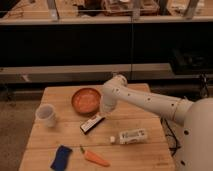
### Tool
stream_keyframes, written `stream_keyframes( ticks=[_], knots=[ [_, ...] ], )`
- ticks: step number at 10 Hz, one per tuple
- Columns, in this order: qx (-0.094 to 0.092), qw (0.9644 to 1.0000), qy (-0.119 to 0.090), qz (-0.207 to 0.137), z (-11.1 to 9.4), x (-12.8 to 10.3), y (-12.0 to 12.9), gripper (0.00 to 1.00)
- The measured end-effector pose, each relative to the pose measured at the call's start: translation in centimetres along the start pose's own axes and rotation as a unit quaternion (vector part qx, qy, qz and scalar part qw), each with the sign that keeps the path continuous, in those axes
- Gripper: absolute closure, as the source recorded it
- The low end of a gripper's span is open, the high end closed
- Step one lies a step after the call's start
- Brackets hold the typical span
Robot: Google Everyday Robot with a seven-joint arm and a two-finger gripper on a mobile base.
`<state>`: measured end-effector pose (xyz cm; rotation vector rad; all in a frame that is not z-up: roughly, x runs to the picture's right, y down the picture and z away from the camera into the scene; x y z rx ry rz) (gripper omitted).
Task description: Push the eraser across the table
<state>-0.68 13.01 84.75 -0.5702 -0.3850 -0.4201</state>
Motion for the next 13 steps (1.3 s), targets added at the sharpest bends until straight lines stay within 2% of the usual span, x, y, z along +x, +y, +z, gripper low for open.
stream_keyframes(
  ticks=[3, 6, 10, 13],
  knots=[
    [0.008, 0.9999, 0.002, -0.008, -0.4, 1.3, -1.7, 1.0],
    [0.005, 0.9992, -0.013, -0.037, 0.6, 2.3, -1.8, 1.0],
    [0.011, 0.9963, -0.031, -0.08, 1.2, 3.4, -1.1, 1.0],
    [0.007, 0.9951, -0.032, -0.093, 2.1, 3.5, -0.8, 1.0]
  ],
)
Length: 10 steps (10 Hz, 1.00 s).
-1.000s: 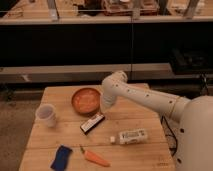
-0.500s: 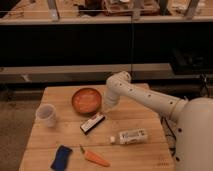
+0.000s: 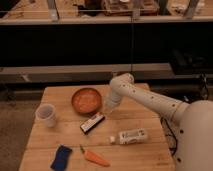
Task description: Push the eraser across the table
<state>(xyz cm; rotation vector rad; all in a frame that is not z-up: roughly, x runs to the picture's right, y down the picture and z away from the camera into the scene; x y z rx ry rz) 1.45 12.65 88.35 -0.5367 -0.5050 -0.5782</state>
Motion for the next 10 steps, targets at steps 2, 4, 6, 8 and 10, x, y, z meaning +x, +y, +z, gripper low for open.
stream_keyframes(
  ticks=[2, 4, 6, 8, 10],
  knots=[
    [-0.007, 0.9998, 0.019, 0.004, 1.0, -0.1, -0.1, 1.0],
    [-0.012, 0.9993, 0.033, 0.013, 1.4, 0.1, -0.1, 1.0],
    [-0.019, 0.9989, 0.04, 0.016, 1.8, 0.1, -0.1, 1.0],
    [-0.021, 0.9992, 0.033, 0.004, 2.1, -1.0, -0.1, 1.0],
    [-0.02, 0.9994, 0.027, -0.006, 2.2, -2.4, 0.5, 1.0]
  ],
)
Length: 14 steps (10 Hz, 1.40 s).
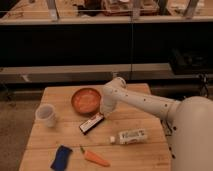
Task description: Push the eraser across the table
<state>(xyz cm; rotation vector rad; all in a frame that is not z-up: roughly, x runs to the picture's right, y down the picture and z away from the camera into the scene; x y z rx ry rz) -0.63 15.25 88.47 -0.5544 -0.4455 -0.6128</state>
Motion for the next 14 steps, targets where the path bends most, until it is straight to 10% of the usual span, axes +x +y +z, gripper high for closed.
stream_keyframes(
  ticks=[14],
  knots=[
    [-0.015, 0.9965, -0.028, -0.078, 1.3, -6.2, 1.1, 1.0]
  ],
)
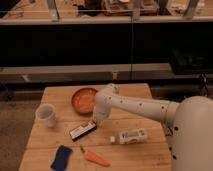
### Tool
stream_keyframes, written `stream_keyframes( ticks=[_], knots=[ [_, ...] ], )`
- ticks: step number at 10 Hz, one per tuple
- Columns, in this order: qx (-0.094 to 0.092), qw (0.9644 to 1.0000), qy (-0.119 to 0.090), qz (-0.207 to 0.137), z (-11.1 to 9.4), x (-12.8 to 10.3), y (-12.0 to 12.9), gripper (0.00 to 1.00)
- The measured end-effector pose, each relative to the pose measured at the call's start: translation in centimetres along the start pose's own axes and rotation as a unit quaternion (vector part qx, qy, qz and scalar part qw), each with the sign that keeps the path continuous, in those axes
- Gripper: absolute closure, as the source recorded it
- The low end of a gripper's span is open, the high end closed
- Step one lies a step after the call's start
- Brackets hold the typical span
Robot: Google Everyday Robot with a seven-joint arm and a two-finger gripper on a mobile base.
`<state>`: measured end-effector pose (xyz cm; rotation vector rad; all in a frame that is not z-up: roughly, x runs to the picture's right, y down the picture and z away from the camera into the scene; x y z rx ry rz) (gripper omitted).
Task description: Push the eraser across the table
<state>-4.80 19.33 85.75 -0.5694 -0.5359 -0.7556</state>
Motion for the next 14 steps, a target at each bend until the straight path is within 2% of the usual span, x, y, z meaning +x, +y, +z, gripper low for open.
stream_keyframes(
  ticks=[8, 14],
  knots=[
    [-0.012, 0.9985, -0.017, -0.05, 0.7, -3.4, -0.9, 1.0],
    [-0.019, 0.9953, -0.033, -0.09, 1.2, -6.1, -1.9, 1.0]
  ],
)
